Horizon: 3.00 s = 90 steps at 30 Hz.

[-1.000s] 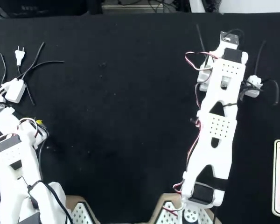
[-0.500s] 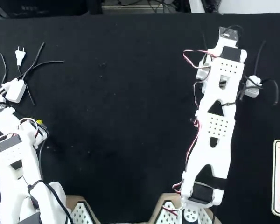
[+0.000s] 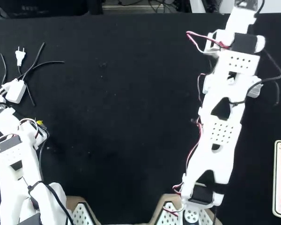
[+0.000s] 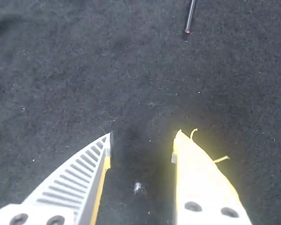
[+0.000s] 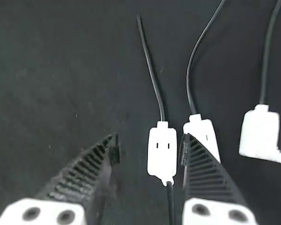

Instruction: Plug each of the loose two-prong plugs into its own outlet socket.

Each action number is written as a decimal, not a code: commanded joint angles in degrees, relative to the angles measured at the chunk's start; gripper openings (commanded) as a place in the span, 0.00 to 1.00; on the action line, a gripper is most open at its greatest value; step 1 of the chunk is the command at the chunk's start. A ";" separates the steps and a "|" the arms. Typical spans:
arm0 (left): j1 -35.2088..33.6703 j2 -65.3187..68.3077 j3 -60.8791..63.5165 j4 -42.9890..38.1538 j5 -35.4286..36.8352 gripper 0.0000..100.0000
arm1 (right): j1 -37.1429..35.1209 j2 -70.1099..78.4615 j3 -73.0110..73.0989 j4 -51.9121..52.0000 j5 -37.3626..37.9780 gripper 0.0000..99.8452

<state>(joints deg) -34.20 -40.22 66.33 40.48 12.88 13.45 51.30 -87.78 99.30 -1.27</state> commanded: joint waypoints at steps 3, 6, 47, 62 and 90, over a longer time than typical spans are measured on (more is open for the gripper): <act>0.40 -1.32 -1.45 -0.79 0.35 0.22 | -1.14 -12.53 7.43 1.93 -0.18 0.19; 0.40 -1.32 -1.36 -0.79 0.35 0.22 | -2.64 -21.85 18.68 1.93 -0.18 0.19; 2.77 -0.70 1.10 -5.36 -1.32 0.22 | -44.92 -73.36 144.75 -72.53 3.08 0.19; 1.54 -0.53 -15.52 3.87 -14.51 0.22 | -44.66 -81.19 156.62 -87.38 3.52 0.19; -2.33 59.34 -84.26 26.90 -35.60 0.22 | -44.66 -81.19 156.79 -87.56 3.52 0.19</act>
<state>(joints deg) -35.87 17.19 -11.56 67.12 -21.85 -30.68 -27.56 69.14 13.23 1.71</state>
